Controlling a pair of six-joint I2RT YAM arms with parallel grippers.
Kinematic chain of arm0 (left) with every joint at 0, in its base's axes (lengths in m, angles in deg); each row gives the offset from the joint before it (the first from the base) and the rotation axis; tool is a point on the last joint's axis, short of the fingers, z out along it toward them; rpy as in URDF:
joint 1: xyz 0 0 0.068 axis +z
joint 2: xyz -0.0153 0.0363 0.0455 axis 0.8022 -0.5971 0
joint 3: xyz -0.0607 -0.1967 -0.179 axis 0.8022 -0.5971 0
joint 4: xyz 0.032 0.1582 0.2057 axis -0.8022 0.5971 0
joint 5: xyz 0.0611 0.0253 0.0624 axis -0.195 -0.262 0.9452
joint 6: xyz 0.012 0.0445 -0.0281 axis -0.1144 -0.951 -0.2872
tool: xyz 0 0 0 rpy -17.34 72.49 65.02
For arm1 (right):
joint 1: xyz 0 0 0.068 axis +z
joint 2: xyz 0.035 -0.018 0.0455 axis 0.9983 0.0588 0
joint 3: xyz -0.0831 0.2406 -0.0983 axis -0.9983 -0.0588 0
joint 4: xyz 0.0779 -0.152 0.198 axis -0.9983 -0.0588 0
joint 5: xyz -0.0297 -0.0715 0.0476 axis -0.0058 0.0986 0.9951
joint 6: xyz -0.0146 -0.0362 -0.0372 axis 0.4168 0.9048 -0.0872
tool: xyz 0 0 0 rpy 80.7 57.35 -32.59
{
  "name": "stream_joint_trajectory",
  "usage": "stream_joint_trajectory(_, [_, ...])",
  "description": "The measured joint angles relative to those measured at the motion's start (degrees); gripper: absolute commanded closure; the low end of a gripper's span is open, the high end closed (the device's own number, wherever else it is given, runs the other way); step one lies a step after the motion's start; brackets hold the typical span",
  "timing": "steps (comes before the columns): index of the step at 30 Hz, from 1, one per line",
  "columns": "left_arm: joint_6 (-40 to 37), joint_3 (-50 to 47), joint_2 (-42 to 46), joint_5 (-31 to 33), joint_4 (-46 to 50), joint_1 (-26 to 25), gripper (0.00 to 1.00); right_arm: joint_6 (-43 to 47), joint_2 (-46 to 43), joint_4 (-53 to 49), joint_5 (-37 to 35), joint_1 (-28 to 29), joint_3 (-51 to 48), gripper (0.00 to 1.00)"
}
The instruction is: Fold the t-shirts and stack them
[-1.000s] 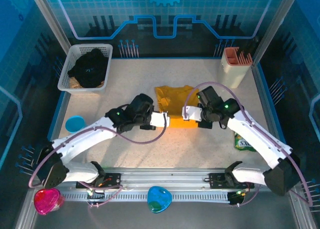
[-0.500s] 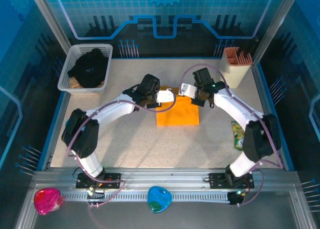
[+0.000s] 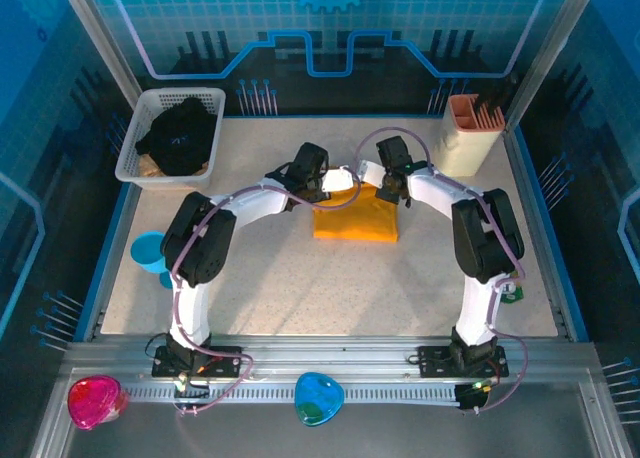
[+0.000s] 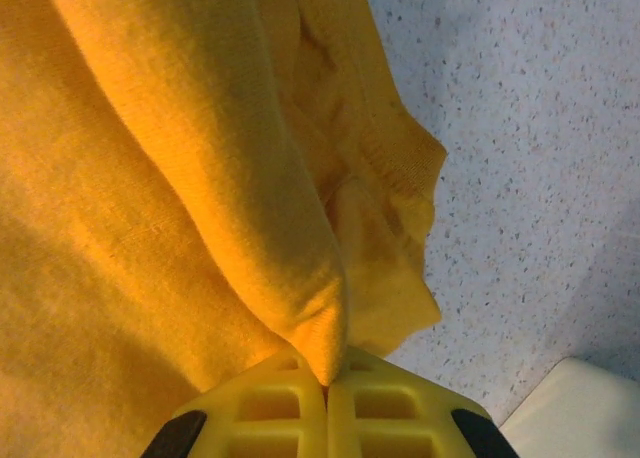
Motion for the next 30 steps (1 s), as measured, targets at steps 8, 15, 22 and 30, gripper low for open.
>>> stream_joint_trajectory(8, [0.00, 0.04, -3.50, 1.25, -7.21, 0.09, 1.00, -2.62, 2.03, 3.39, -1.99, -0.52, 0.02, 1.00])
stream_joint_trajectory(15, [0.20, -0.74, -3.45, 2.03, -11.65, 0.09, 1.00, -4.83, 1.55, 4.46, -2.54, -0.66, -0.24, 1.00])
stream_joint_trajectory(22, [1.20, -7.26, 5.07, 0.50, -11.63, -0.50, 1.00, -6.73, -9.73, 4.76, -1.38, -0.59, -5.11, 1.00])
stream_joint_trajectory(30, [1.27, 2.60, 6.32, -2.45, -7.96, -0.17, 1.00, -7.15, -14.53, 3.85, -0.35, -1.51, -1.51, 1.00])
